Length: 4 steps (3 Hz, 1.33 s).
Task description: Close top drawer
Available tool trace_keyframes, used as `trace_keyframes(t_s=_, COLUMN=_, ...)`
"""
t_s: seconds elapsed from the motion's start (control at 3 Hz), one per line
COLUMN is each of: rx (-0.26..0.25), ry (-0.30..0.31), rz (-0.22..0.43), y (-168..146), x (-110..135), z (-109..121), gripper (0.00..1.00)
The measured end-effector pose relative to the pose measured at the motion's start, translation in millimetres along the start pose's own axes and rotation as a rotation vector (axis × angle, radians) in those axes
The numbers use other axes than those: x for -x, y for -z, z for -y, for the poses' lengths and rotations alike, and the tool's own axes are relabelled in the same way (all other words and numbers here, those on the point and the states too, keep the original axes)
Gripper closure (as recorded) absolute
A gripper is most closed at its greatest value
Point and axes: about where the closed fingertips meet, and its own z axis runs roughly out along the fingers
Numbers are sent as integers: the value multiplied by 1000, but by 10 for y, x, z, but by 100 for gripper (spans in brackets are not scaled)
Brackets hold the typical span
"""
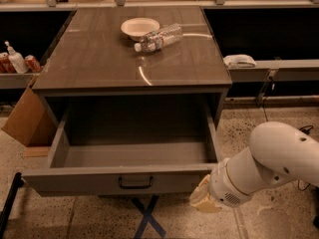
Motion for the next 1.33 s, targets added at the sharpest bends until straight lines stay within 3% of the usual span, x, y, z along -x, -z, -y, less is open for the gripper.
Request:
trace_keyframes(t_s=0.67, rx=-14, ry=10, rz=-14, y=-122, x=-1, z=23, gripper=100)
trace_keyframes(t_s=1.33, rx=-107, ry=51, rz=25, y=-202, x=142, z=244, gripper=100)
